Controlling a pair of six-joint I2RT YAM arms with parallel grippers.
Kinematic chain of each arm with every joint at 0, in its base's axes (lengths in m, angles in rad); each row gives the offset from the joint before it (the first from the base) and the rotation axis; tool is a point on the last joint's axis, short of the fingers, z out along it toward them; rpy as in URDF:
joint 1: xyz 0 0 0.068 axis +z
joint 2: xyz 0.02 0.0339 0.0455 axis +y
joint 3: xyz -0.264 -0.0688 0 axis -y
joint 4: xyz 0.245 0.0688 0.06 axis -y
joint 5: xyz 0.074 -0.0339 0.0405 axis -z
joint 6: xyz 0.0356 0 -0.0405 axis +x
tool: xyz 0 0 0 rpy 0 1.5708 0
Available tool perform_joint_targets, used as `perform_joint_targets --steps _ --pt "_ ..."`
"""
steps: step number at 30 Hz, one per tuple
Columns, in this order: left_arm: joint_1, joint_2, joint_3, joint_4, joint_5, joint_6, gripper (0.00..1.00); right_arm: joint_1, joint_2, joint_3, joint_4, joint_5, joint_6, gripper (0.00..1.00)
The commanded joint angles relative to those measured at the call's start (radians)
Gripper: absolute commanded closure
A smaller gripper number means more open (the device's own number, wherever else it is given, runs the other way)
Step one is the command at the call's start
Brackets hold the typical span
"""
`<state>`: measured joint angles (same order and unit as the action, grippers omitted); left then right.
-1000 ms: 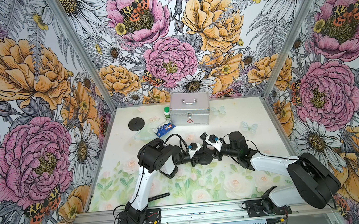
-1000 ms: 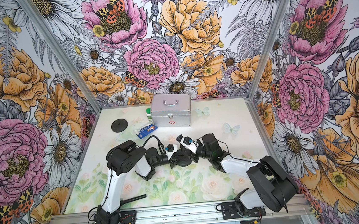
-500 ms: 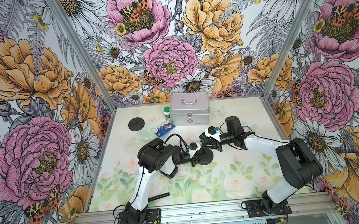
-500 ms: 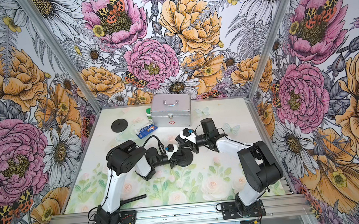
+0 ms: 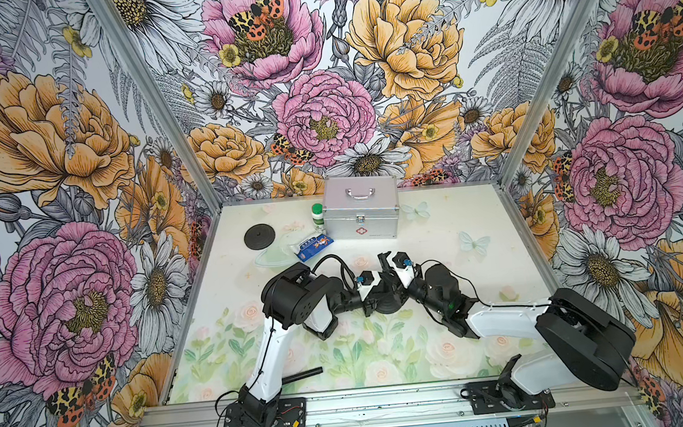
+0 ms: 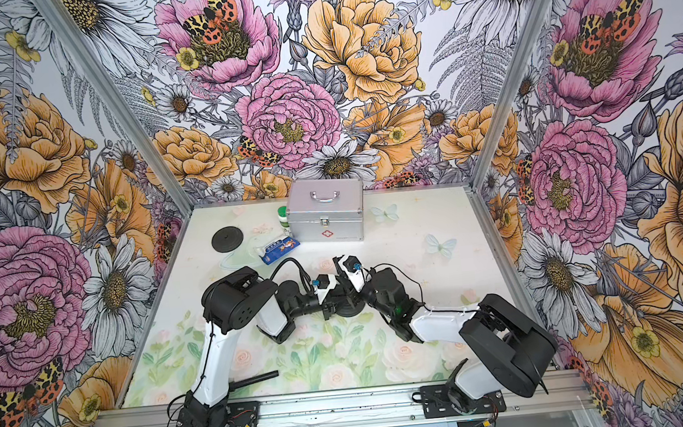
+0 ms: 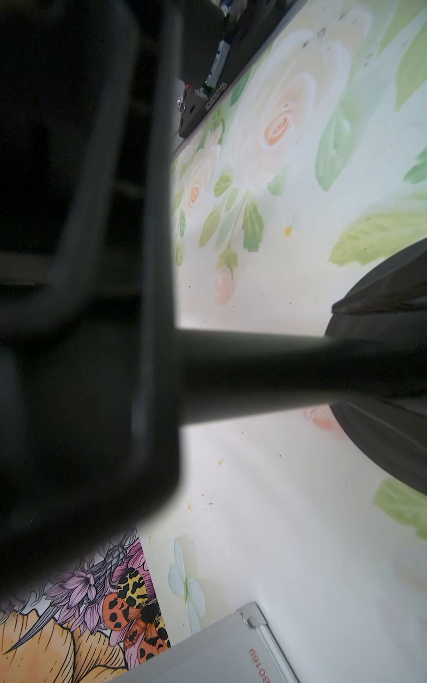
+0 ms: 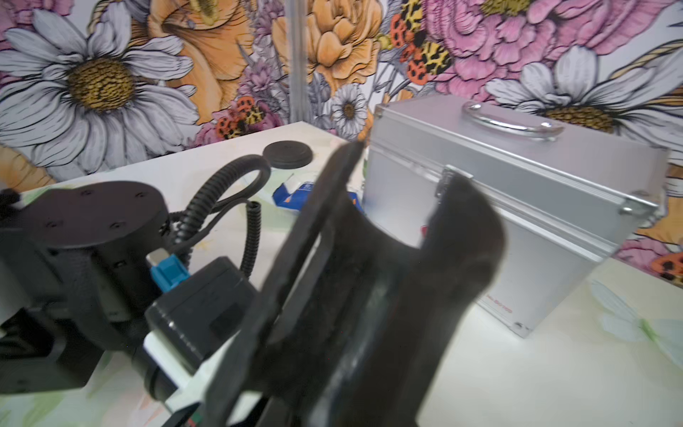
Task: Assemble a microphone stand
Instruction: Screw the microphone stand pole into the microphone stand base.
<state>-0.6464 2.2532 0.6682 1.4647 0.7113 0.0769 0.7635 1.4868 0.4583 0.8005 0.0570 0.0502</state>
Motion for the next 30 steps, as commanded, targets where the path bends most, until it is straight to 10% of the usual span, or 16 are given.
perform_joint_targets --steps 1,5,9,18,30 --pt "-0.032 0.042 -0.007 -0.053 0.036 0.002 0.67 0.069 0.112 -0.007 -0.033 0.29 0.067 1.0" --pt "-0.03 0.034 -0.013 -0.053 0.03 0.003 0.67 0.041 0.087 -0.009 0.01 0.094 -0.052 0.97" --pt "-0.034 0.035 -0.016 -0.053 0.031 0.011 0.67 -0.072 0.011 0.002 -0.075 -0.261 -0.172 0.62" --pt "-0.032 0.032 -0.017 -0.053 0.035 0.011 0.67 -0.337 -0.053 0.128 -0.419 -0.929 -0.376 0.53" --pt "-0.037 0.033 -0.015 -0.053 0.035 0.009 0.67 -0.426 0.026 0.332 -0.836 -1.203 -0.68 0.55"
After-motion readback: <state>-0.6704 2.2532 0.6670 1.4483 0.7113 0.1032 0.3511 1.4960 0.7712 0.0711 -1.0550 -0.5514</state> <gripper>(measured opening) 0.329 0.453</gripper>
